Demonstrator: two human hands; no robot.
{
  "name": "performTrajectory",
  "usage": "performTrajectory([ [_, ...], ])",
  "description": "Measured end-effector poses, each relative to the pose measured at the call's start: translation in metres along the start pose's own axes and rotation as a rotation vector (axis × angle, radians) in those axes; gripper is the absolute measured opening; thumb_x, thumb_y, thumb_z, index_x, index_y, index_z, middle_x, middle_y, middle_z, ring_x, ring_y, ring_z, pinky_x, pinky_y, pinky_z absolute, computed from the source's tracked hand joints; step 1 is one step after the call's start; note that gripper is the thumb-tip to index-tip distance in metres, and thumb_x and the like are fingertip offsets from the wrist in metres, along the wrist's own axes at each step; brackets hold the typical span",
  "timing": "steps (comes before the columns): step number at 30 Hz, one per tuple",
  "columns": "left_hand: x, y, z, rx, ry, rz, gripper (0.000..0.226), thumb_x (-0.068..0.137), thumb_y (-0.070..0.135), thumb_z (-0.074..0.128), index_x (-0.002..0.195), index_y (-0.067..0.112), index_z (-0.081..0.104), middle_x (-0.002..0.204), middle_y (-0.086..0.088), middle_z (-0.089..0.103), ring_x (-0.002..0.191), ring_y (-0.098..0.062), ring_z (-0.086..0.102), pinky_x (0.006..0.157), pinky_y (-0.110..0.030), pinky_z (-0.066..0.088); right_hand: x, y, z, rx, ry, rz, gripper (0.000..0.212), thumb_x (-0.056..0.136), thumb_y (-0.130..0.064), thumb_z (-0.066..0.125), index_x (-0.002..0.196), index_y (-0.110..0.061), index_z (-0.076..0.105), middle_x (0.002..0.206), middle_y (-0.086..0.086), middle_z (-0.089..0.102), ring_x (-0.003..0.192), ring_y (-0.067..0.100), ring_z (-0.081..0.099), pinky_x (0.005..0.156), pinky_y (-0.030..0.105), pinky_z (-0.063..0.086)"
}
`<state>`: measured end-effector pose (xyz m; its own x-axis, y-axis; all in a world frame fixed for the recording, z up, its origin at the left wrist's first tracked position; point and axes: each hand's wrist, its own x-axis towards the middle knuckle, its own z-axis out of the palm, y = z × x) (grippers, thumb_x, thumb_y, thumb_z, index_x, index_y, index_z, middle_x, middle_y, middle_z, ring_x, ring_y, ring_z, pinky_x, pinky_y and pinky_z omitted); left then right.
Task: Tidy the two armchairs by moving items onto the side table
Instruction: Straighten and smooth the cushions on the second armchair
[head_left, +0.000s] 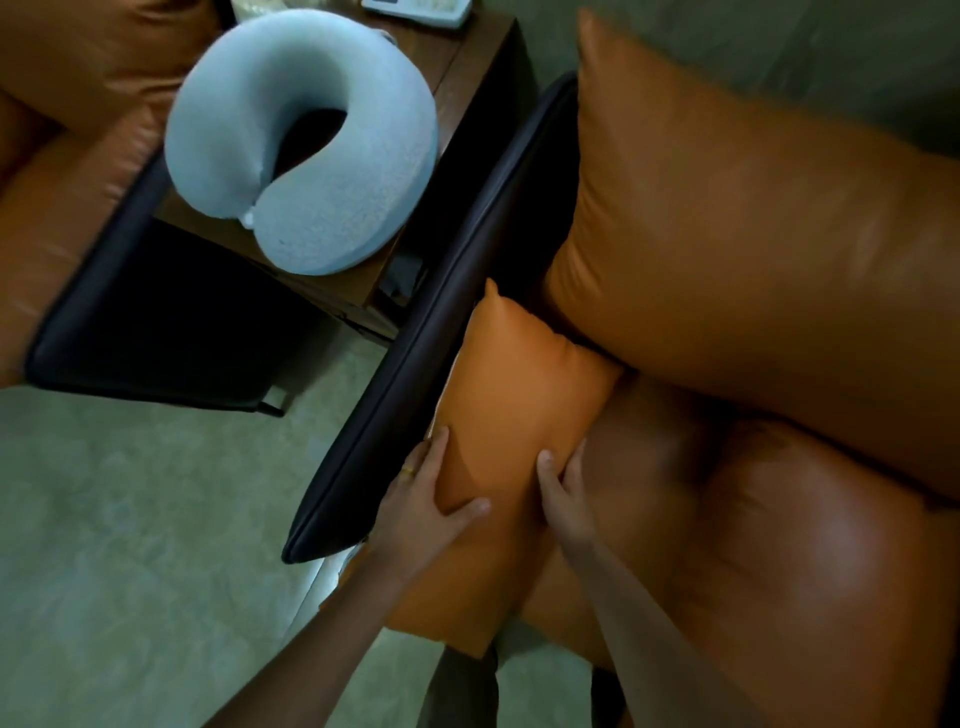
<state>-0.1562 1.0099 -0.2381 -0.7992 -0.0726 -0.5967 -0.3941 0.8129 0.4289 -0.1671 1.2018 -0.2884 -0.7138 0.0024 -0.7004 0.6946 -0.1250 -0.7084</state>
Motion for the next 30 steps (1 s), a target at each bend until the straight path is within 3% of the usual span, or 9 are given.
performTrajectory([
  [5,0.003,-0.022,0.0,-0.274,0.024,-0.031,0.106,0.07,0.081,0.067,0.15,0.063,0.0,0.159,0.012,0.024,0.138,-0.017,0.039,0.101,-0.04,0.045,0.004,0.009,-0.009,-0.006,0.004,0.048,0.089,0.095,-0.059,0.055,0.16,-0.04,-0.003,0.165,-0.009,0.024,0.148,0.018,0.034,0.121,0.049,0.033],
  [10,0.023,-0.015,-0.003,-0.417,-0.124,-0.103,0.122,0.063,0.074,0.08,0.154,0.056,0.001,0.157,0.008,0.034,0.135,-0.018,0.045,0.108,-0.05,0.047,0.008,0.015,-0.011,0.115,-0.004,0.065,0.089,0.094,-0.055,0.062,0.158,-0.049,0.001,0.162,-0.013,0.03,0.143,0.017,0.04,0.117,0.052,0.038],
  [15,0.024,0.013,0.008,-0.238,0.012,-0.045,0.119,0.058,0.088,0.068,0.151,0.061,-0.002,0.153,0.004,0.038,0.137,-0.024,0.04,0.108,-0.056,0.042,0.021,0.006,-0.011,0.155,0.097,-0.031,0.072,0.101,-0.041,0.056,0.159,-0.042,0.015,0.16,-0.01,0.037,0.139,0.014,0.046,0.115,0.045,0.041],
  [19,0.034,0.051,0.006,-0.061,0.06,-0.011,0.122,0.06,0.091,0.059,0.154,0.052,-0.009,0.153,-0.001,0.034,0.138,-0.027,0.033,0.112,-0.056,0.033,0.042,-0.012,-0.013,0.205,0.149,-0.071,0.061,0.105,-0.036,0.051,0.159,-0.039,0.022,0.157,-0.01,0.041,0.139,0.016,0.047,0.115,0.045,0.041],
  [24,0.027,0.035,-0.023,-0.015,0.066,0.094,0.112,0.061,0.092,0.056,0.144,0.068,-0.015,0.152,0.004,0.03,0.135,-0.022,0.031,0.11,-0.051,0.034,0.036,-0.003,-0.001,0.295,0.065,-0.019,0.062,0.095,-0.054,0.055,0.151,-0.056,0.028,0.151,-0.018,0.045,0.133,0.011,0.053,0.105,0.041,0.051],
  [30,0.026,0.02,-0.002,0.009,0.04,0.051,0.101,0.08,0.07,0.066,0.143,0.066,-0.013,0.162,0.003,0.019,0.145,-0.023,0.02,0.117,-0.05,0.032,0.043,-0.006,-0.016,-0.01,0.037,-0.084,0.063,0.107,-0.035,0.045,0.161,-0.035,0.014,0.162,-0.005,0.034,0.145,0.019,0.039,0.119,0.044,0.035],
])
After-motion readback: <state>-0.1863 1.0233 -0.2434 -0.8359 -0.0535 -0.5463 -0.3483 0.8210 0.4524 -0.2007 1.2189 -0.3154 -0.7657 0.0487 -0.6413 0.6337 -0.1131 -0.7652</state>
